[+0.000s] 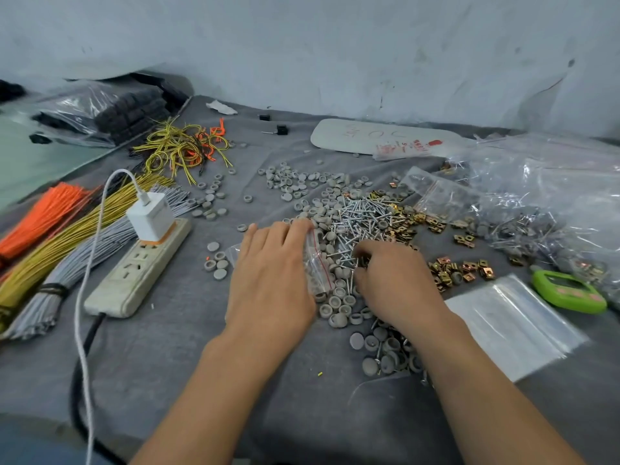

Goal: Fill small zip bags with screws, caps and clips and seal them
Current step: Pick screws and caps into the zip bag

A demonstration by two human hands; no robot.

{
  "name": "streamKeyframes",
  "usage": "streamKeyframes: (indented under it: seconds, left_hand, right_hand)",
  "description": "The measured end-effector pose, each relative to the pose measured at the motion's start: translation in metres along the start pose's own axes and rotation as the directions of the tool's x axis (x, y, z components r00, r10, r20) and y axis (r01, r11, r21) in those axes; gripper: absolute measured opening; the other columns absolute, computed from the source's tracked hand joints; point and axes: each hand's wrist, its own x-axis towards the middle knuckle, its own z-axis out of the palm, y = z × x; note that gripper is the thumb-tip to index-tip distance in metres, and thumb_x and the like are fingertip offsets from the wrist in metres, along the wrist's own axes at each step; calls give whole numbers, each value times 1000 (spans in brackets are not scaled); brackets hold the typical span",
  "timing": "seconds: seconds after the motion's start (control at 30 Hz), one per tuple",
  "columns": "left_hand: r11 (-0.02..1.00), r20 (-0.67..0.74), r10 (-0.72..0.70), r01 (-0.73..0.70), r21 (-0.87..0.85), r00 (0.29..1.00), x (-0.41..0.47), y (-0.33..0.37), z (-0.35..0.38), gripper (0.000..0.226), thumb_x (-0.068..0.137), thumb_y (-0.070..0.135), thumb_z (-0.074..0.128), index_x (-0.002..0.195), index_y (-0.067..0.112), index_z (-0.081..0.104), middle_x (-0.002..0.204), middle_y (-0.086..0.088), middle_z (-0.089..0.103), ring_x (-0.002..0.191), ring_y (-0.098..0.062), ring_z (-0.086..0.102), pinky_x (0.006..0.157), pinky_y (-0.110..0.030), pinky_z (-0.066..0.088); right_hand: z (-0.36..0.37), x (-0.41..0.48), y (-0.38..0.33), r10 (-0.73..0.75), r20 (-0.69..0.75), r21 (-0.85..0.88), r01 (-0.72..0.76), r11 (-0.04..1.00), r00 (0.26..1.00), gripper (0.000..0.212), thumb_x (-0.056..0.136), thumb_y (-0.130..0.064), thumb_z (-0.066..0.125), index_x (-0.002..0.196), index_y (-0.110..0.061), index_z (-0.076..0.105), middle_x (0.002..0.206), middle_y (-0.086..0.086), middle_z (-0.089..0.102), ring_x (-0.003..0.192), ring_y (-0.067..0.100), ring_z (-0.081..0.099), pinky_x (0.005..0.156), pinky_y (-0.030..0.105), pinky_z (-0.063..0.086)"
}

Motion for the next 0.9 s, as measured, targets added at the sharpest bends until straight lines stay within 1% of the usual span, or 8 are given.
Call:
streamKeyframes:
  seconds: [0.07,0.3,0.53,0.63,0.7,0.8,0.83,0.9]
  left_hand:
    - [1000,8,-6,6,0,1000,-1,1,1,73,74,16,68,142,26,41,128,3,53,122,-20,44,126,-37,13]
    - [1000,0,-3,3,-10,1000,-1,9,2,79,70,12,72,141,28,44,123,6,55,120,-18,46,126,-36,13]
    - [997,-14,70,-70,-44,997,2,19,7,78,63,5,78,133,30,55,119,7,56,118,-15,44,125,-36,10]
    - [997,-20,60,-61,-41,998,3,20,10,70,68,13,80,132,30,56,121,7,57,120,-18,51,126,-38,14]
    - [998,-22,47,-48,-38,999,3,19,11,67,70,14,78,131,30,55,122,7,59,120,-19,52,126,-38,16]
    - [999,-32,25,-27,-42,999,3,20,12,64,72,16,76,130,31,53,122,9,60,120,-16,51,125,-35,13]
    - [999,-30,20,-22,-48,999,3,20,12,66,71,16,76,131,31,53,123,9,60,120,-15,49,125,-33,12]
    - [998,-21,11,-13,-69,1000,3,22,11,67,71,16,76,133,30,52,123,8,60,120,-15,47,125,-34,13]
  right_hand:
    - [-1,-2,-1,5,-35,-11,-6,1000,999,19,92,-20,64,109,-28,68,100,3,73,102,28,64,92,39,44]
    - [-2,-7,2,-3,-109,47,9,999,994,18,94,-17,64,94,-32,75,98,-1,74,100,22,61,102,39,43]
    - [-5,-12,8,64,-140,294,-20,956,988,26,91,-5,66,96,-27,78,96,-3,76,91,19,68,87,39,57]
    - [-6,-15,12,57,-171,307,-2,952,984,32,89,-1,66,96,-28,80,96,-5,78,92,18,70,88,38,58]
    - [-5,-17,17,69,-227,325,9,946,971,29,88,-4,69,93,-30,81,90,-10,77,83,10,69,83,31,58]
    - [-8,-18,22,116,-309,459,42,887,944,21,87,-12,77,91,-32,82,75,-23,69,71,-5,67,67,5,48]
    - [-9,-18,23,145,-328,529,55,847,934,19,86,-15,78,93,-33,81,72,-25,68,72,-7,68,64,4,48]
    - [-13,-19,22,197,-306,678,68,732,931,16,85,-21,80,94,-34,81,68,-21,73,69,1,72,62,16,57]
